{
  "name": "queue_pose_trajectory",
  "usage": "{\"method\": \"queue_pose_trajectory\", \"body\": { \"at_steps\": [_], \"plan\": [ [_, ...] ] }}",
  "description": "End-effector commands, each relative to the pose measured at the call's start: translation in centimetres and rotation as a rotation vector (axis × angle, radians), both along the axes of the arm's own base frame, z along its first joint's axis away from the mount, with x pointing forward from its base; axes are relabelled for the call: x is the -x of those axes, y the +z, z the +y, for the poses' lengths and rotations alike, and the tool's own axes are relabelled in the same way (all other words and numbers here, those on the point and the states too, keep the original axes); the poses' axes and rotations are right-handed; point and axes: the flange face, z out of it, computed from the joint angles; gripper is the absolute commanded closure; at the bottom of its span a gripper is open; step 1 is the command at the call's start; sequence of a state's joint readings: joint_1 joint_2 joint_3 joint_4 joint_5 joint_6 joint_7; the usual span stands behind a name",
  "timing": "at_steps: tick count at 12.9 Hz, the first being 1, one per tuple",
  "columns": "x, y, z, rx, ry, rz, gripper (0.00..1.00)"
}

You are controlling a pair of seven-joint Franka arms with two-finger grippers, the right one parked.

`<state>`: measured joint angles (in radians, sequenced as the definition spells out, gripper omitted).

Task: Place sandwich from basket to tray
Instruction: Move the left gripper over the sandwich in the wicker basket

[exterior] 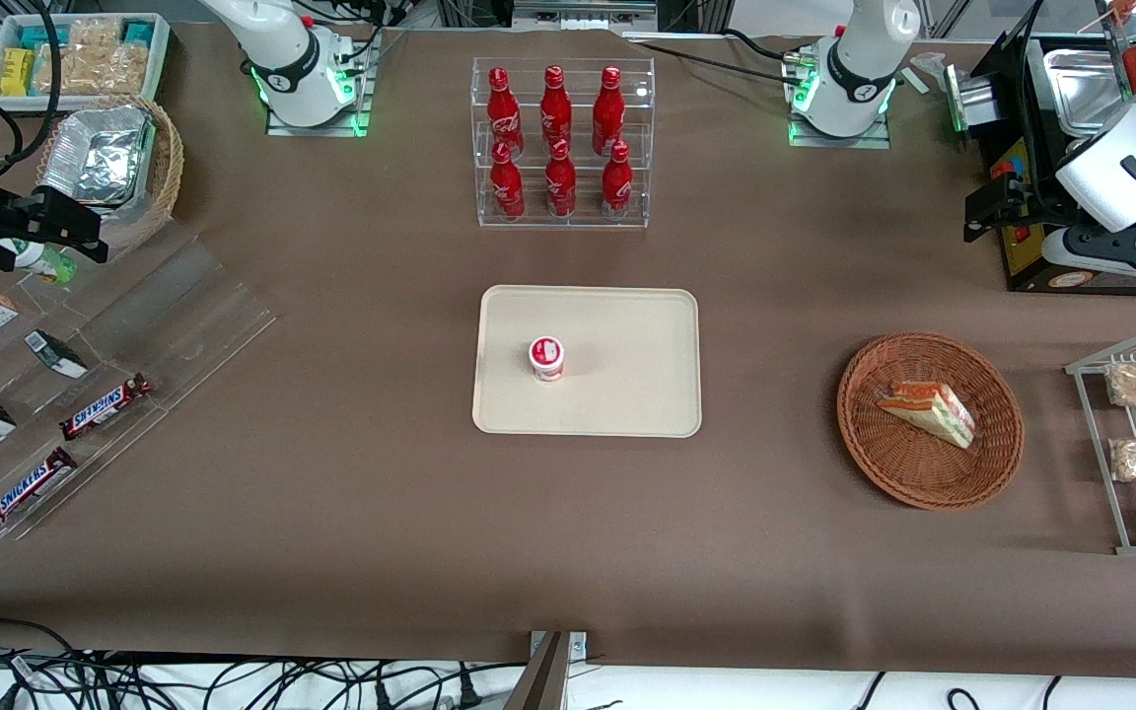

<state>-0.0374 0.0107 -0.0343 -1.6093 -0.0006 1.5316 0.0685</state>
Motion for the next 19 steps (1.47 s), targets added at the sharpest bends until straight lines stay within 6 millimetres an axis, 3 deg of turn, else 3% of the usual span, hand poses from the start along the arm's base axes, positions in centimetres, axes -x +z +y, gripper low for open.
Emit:
{"method": "queue_pose_trajectory", "body": {
  "at_steps": [1, 3, 6, 9, 14, 19],
  "plan": [
    [-0.5, 0.4, 0.7, -0.002, 0.013, 0.008, 0.0],
    [-1.3, -0.9, 1.3, -0.008, 0.034, 0.028, 0.0],
    [-3.1, -4.0, 3.0, -0.024, 0.209, 0.05, 0.0],
    [-5.7, -8.3, 3.9, -0.056, 0.434, 0.042, 0.0],
    [-9.0, -15.4, 7.3, -0.085, 0.81, 0.019, 0.0],
    [-9.4, -22.5, 9.8, -0.096, 1.07, -0.095, 0.0]
  ]
}}
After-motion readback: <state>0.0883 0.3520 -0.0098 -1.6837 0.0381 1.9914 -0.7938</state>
